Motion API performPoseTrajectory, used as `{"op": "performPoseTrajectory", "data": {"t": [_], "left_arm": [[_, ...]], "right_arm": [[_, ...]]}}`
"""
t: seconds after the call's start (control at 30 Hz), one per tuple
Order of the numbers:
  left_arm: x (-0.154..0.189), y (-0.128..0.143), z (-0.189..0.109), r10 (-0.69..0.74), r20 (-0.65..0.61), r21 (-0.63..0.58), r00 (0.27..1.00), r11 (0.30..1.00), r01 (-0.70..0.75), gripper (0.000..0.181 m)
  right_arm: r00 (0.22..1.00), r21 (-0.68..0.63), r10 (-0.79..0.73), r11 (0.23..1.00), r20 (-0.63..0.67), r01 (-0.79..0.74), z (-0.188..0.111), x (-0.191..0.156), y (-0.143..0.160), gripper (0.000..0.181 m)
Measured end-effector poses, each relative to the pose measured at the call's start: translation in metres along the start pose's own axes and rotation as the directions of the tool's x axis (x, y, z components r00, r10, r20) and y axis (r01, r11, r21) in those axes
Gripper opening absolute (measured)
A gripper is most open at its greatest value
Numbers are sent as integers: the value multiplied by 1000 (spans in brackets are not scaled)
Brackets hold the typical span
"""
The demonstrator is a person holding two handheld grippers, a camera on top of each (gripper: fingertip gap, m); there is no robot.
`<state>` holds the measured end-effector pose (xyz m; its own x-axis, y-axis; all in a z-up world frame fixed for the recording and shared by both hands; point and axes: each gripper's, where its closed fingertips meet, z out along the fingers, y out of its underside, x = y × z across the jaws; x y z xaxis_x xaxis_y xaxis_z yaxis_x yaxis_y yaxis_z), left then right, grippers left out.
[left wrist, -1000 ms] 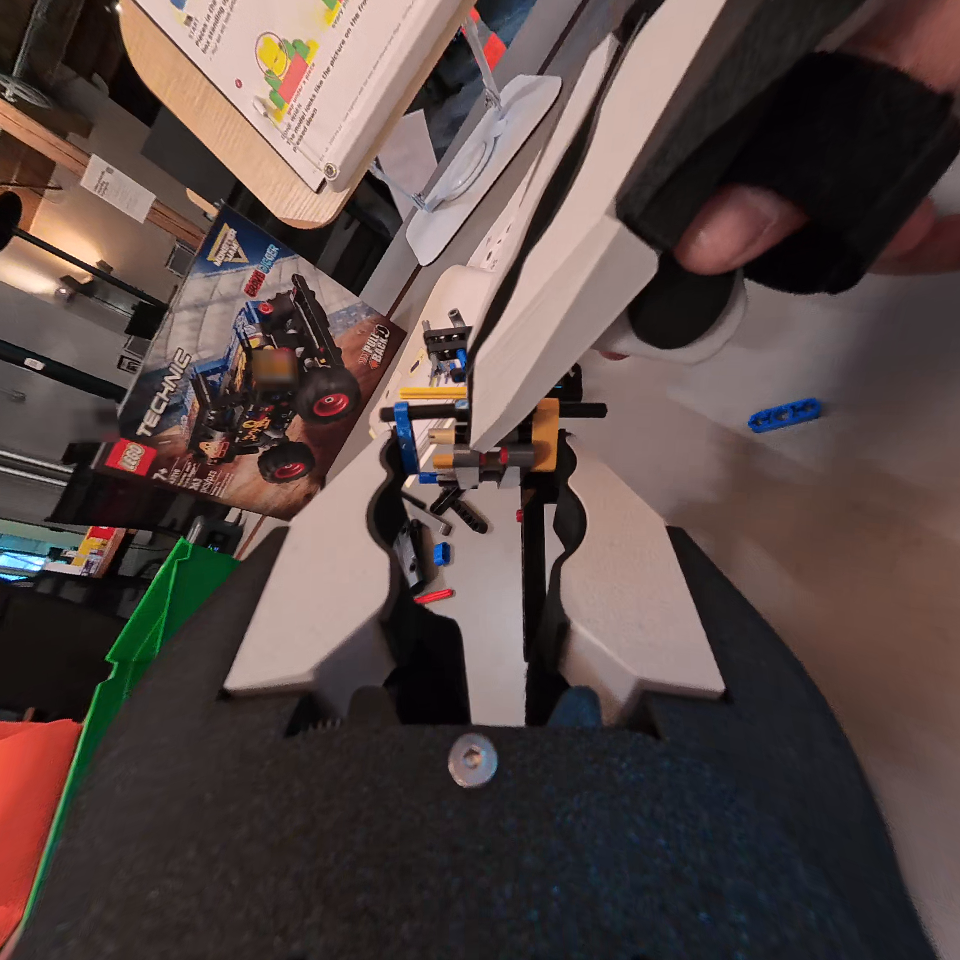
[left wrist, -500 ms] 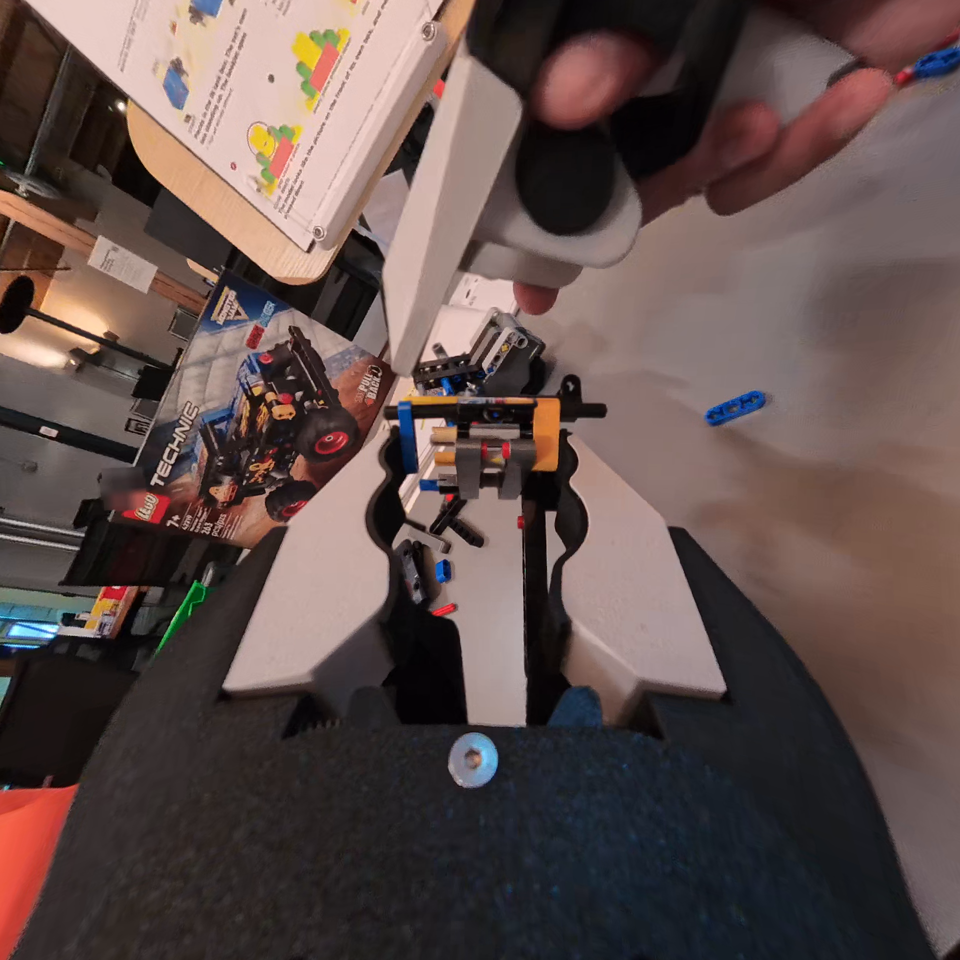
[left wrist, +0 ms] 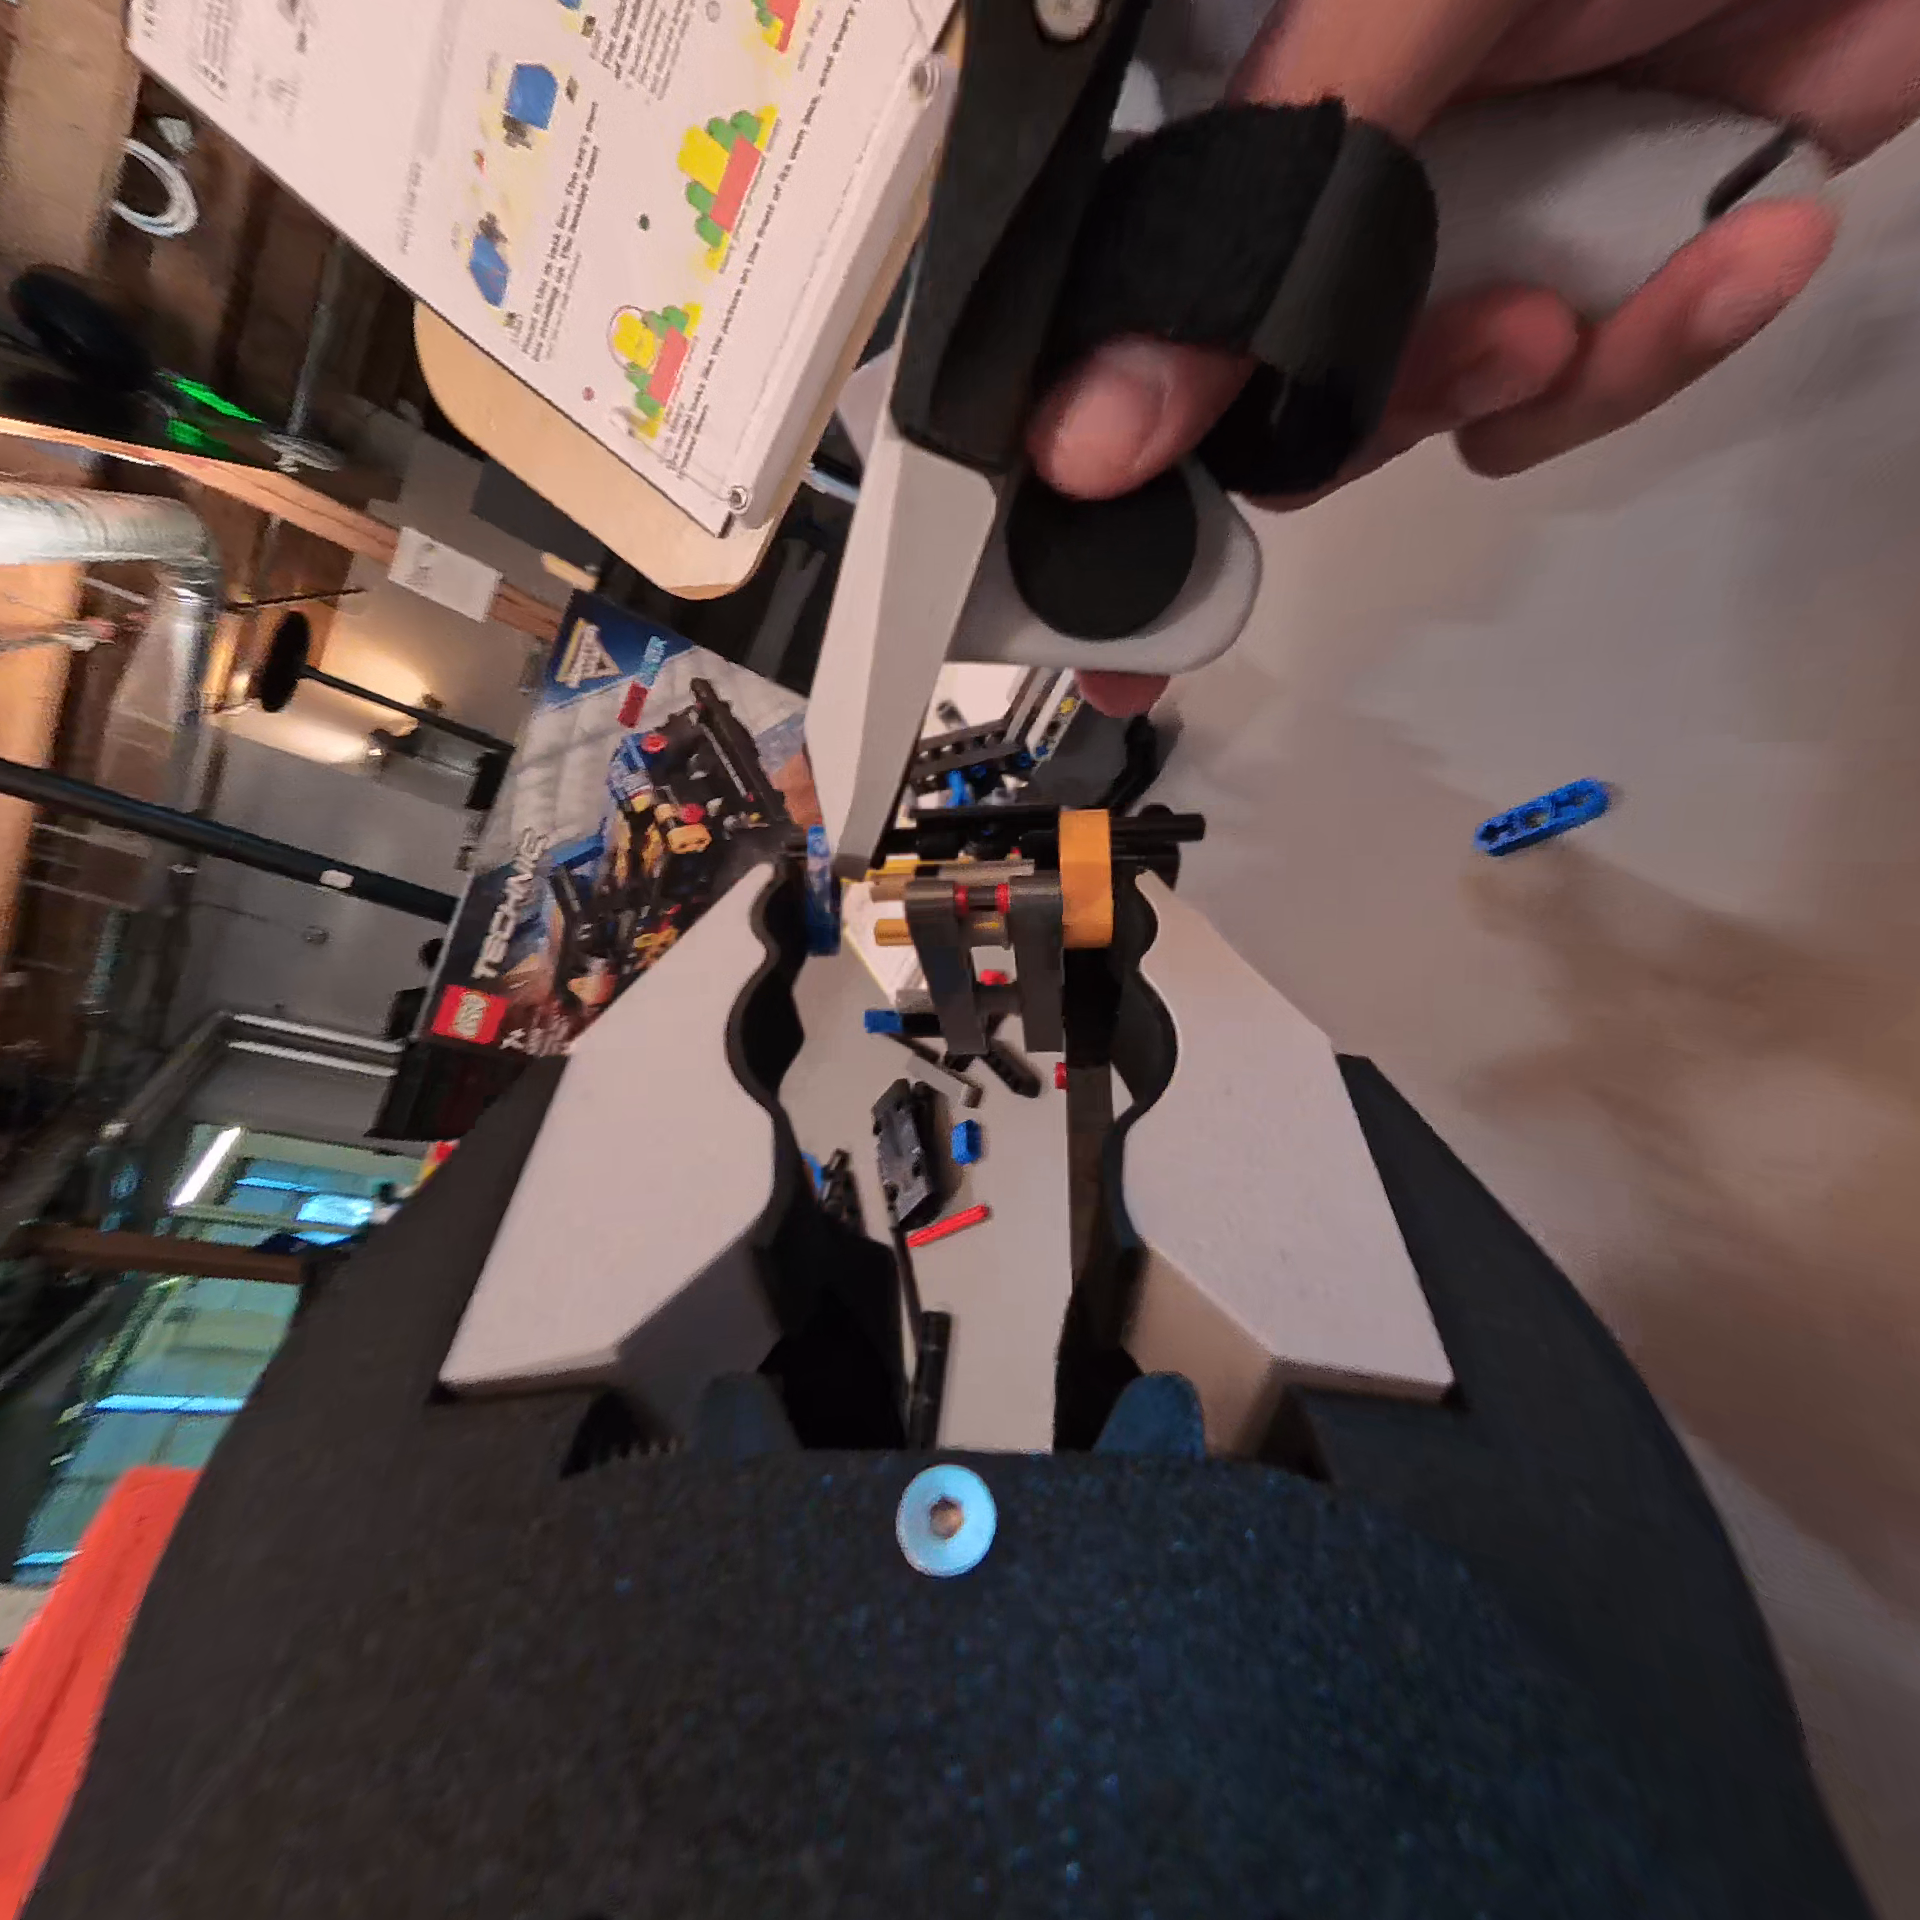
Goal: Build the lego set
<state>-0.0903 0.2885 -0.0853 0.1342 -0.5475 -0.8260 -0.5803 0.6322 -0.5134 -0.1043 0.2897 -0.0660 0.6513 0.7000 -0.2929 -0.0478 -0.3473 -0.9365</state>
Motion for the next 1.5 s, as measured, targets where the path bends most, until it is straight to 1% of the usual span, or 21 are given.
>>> {"op": "performPoseTrajectory", "data": {"t": [0.03,0.17,0.23,0.37,0.47,0.57,0.67,0.73,0.87,1.0,1.07,1.2,1.33,1.4,1.5], "left_arm": [[0,2,2,18,18,-16,1000,1000,-18,57],[2,5,5,-3,21,-32,1000,999,4,55],[2,5,4,4,20,-26,1000,1000,-4,54],[3,4,2,2,-8,-13,1000,1000,-2,53],[2,2,0,10,-18,4,1000,1000,-10,54],[0,-2,-3,16,-11,25,1000,1000,-16,54],[-1,-4,-4,19,-8,36,1000,999,-19,54],[0,-4,-5,21,-10,38,1000,999,-20,54],[0,-7,-7,24,-12,45,1000,999,-23,54],[-1,-9,-9,39,2,54,999,998,-39,54],[-2,-11,-10,25,-4,65,1000,998,-25,54],[1,-13,-11,51,1,72,999,996,-51,54],[1,-15,-13,-2,-11,85,1000,996,3,54],[1,-15,-13,-3,-23,79,1000,997,4,54],[5,-13,-11,25,-24,60,999,998,-24,53]], "right_arm": [[1000,6,4,1000,-22,-4,1,2,0,3],[995,-13,-30,999,-93,29,2,6,4,3],[994,-7,-52,999,-92,52,1,3,3,3],[999,0,-16,1000,-28,16,0,0,3,5],[998,5,28,1000,57,-29,-2,-7,1,13],[991,21,87,996,103,-90,-5,-8,-4,10],[990,27,91,995,109,-94,-6,-7,-6,10],[984,43,115,992,137,-122,-7,-8,-9,10],[972,30,157,986,177,-165,-7,-10,-7,6],[970,37,144,987,194,-154,-9,-13,-8,6],[958,35,173,982,228,-185,-10,-15,-10,8],[936,41,224,969,273,-244,-12,-16,-12,6],[934,33,224,969,279,-243,-12,-17,-11,6],[939,28,214,973,268,-230,-12,-17,-11,6],[929,7,243,967,279,-255,-13,-16,-7,5]]}}
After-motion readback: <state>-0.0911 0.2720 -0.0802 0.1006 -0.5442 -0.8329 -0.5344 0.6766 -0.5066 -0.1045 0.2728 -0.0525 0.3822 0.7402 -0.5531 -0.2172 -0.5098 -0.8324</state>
